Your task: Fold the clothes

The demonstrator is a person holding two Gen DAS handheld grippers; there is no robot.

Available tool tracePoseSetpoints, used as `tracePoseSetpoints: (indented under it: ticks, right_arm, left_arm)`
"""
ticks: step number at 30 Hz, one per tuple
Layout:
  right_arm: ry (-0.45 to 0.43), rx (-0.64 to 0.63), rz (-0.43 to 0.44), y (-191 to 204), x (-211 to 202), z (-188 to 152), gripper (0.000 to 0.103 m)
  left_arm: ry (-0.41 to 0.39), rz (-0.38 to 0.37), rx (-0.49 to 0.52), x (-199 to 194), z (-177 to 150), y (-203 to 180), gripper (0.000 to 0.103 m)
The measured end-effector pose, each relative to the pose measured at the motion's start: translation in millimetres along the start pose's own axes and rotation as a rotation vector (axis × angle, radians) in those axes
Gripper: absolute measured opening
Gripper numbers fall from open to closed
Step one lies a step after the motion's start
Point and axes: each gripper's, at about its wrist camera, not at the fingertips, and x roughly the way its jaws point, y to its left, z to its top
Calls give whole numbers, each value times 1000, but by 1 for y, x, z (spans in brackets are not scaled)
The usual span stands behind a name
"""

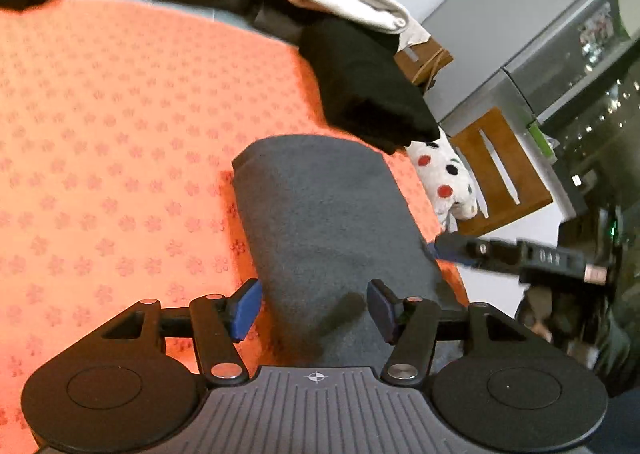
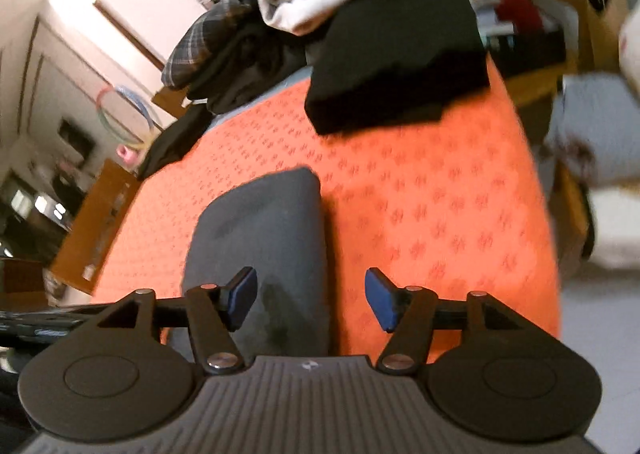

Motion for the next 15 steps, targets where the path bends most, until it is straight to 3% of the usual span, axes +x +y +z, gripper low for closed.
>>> tracePoseSetpoints:
  ticks: [1, 4, 11, 15]
  right_arm:
    - [12, 11, 13, -1, 4, -4, 70]
    - [42, 5, 20, 2, 17, -11, 70]
    - [43, -194, 25, 51, 28, -18, 71]
    - [17, -182, -14, 47, 30, -19, 72]
  left_arm:
    - [5, 4, -9, 2, 1, 2, 41]
    - [12, 22, -50, 8, 1, 12, 28]
    - [59, 19, -126, 12, 0, 33, 27]
    - [75, 27, -95, 15, 3, 30, 28]
